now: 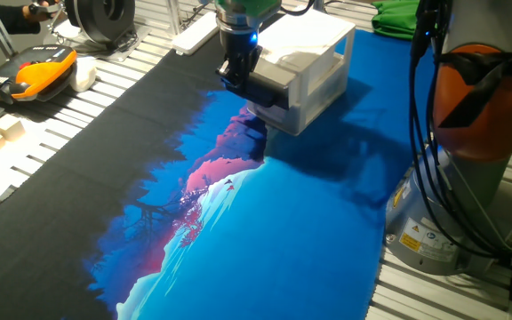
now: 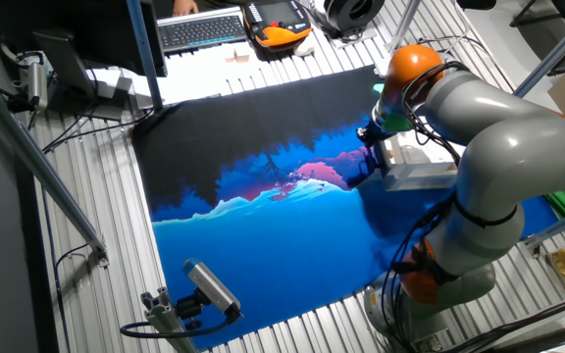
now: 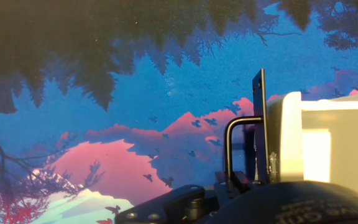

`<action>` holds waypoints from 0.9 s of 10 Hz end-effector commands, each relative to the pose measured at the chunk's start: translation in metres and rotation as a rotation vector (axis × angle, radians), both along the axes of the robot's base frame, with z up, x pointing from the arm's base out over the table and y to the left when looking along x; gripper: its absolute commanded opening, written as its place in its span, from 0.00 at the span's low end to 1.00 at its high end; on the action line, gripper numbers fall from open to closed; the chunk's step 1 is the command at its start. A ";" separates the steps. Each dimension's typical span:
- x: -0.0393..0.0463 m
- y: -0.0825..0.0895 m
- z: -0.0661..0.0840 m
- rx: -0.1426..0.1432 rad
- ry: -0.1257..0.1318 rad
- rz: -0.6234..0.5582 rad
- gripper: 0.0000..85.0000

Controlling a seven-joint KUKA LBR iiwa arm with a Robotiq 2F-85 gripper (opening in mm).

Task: Grasp the handle and close the drawer

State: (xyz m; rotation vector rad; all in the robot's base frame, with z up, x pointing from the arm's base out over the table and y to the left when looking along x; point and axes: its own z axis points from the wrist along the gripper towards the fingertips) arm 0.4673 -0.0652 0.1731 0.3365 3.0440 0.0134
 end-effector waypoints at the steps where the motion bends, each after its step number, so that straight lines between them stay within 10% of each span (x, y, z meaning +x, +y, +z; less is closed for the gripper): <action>1: -0.0001 0.000 0.000 0.006 0.001 -0.013 0.00; 9: 0.0003 0.000 0.003 -0.002 0.016 0.025 0.00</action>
